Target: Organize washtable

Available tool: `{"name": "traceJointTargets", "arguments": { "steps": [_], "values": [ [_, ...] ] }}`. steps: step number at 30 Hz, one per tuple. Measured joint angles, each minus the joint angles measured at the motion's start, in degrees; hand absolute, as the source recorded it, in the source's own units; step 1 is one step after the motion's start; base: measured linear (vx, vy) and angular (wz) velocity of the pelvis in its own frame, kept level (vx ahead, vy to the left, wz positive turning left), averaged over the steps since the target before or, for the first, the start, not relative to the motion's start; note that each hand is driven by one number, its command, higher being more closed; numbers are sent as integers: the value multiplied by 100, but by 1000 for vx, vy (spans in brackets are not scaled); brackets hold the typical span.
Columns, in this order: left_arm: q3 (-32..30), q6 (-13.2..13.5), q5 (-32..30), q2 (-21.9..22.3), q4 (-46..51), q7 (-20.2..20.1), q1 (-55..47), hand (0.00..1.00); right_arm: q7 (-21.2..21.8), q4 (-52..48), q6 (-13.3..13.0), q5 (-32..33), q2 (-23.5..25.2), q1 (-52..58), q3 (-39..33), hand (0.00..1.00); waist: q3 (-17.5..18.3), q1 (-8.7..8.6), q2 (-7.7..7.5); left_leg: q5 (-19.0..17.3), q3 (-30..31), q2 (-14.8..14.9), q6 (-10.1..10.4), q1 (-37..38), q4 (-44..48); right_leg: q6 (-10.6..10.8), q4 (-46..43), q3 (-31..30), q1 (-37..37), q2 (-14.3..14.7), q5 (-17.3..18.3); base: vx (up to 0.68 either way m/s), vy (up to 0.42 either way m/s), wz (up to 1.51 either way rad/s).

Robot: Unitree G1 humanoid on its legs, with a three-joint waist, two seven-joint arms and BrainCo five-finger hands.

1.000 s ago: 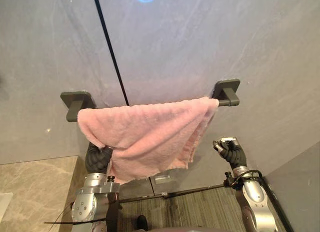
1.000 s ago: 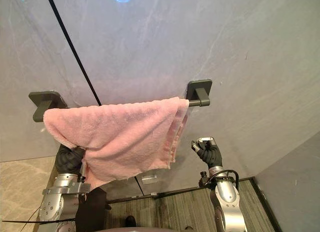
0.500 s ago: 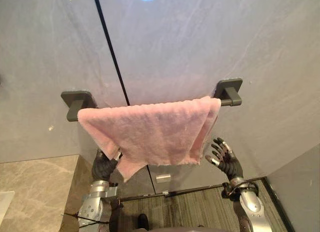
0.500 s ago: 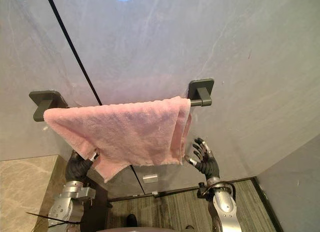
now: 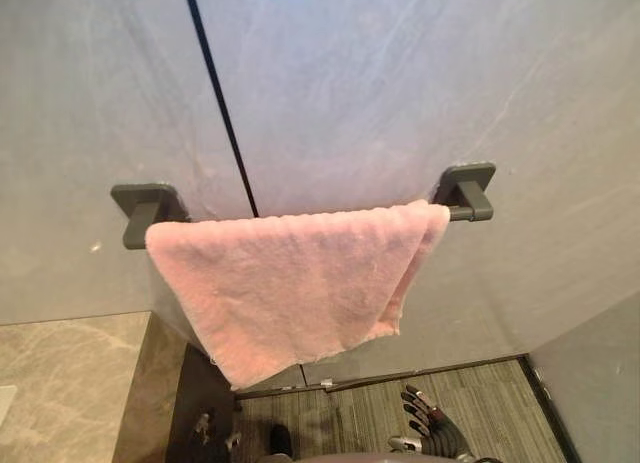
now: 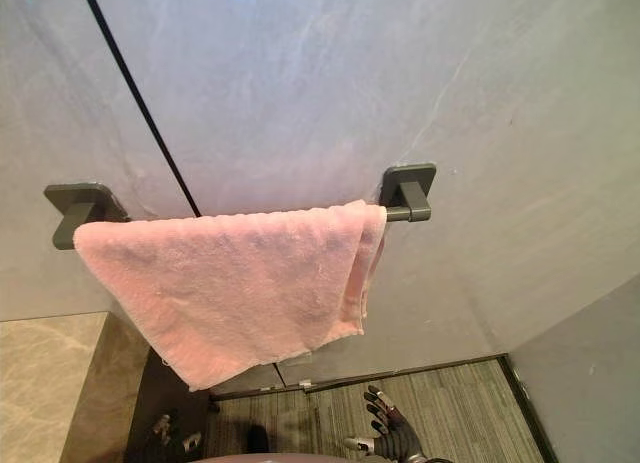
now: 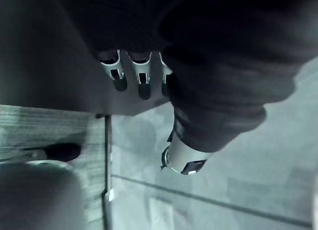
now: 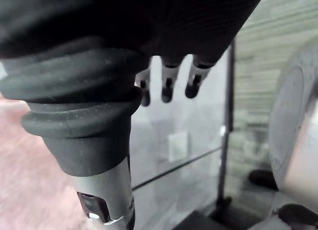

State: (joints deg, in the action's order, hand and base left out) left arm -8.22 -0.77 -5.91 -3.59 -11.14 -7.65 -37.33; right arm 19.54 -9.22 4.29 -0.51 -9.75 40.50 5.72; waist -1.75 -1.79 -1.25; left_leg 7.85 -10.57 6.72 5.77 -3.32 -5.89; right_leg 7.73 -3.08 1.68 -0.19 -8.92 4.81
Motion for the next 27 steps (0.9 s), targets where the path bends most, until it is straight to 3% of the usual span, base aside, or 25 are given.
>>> {"name": "traceJointTargets", "arguments": {
  "steps": [1,2,4,6,8,10,11,15,18,23,27],
  "values": [
    [321,-6,148,-273,237,-303,-174,0,198,-219,7,139,-211,-2,30,0,-5,-28,-3,-5,2,13,7,-6,0,-5,14,1,0,14,4,0,0,0],
    [950,-2,549,-896,665,-840,-349,0,455,-453,10,570,-557,-98,97,0,-14,-39,-20,-11,9,29,16,-15,0,-9,31,10,0,31,5,0,0,0],
    [1559,-3,1090,-1568,1097,-1221,-380,0,619,-668,14,991,-974,-330,218,0,-43,-46,-75,-11,26,27,16,-21,1,-15,31,24,0,30,10,0,0,0],
    [2285,-1,2539,-2755,1765,-1755,-358,0,803,-1041,-50,2075,-1798,-763,546,0,-28,-63,-111,-10,26,21,17,-17,2,-17,31,23,-1,26,11,0,0,0],
    [2641,-21,3251,-3527,2054,-1932,-241,0,833,-1281,-128,2617,-2396,-1031,759,0,-29,-63,-143,-9,26,19,19,-13,3,-22,27,23,0,24,10,0,0,0],
    [3047,-64,4512,-4534,2401,-2190,-4,0,826,-1545,-307,3751,-3293,-1428,1068,0,-31,-53,-183,7,28,17,33,-1,4,-4,3,24,0,22,-21,18,-1,0],
    [3083,-73,4819,-4725,2475,-2243,74,0,818,-1615,-359,4072,-3517,-1551,1172,0,-26,-52,-191,26,27,16,10,7,5,-3,-11,23,0,21,-23,0,0,0],
    [3313,-53,5771,-4977,2720,-2207,615,0,800,-1820,-443,5269,-4098,-2011,1711,0,-56,-24,-219,32,90,10,4,148,32,-1,-95,38,101,20,-22,29,-4,-3],
    [3501,64,6008,-4877,2943,-2053,1024,0,709,-1861,-529,5593,-4079,-2171,2009,0,-108,-29,-166,30,118,2,5,227,2,11,-120,105,198,9,6,-29,-3,9],
    [3576,413,5900,-3923,2987,-1227,1504,0,220,-1706,-699,5630,-3248,-2703,2534,0,-129,16,-120,8,238,14,36,234,-1,5,-299,222,189,18,205,-58,-11,14],
    [3555,635,5314,-2912,2985,-597,1770,0,-217,-1010,-825,5389,-2252,-3217,2831,0,-99,138,-129,16,271,14,43,151,-1,-8,-298,258,135,17,208,-22,-1,4]
  ]
}}
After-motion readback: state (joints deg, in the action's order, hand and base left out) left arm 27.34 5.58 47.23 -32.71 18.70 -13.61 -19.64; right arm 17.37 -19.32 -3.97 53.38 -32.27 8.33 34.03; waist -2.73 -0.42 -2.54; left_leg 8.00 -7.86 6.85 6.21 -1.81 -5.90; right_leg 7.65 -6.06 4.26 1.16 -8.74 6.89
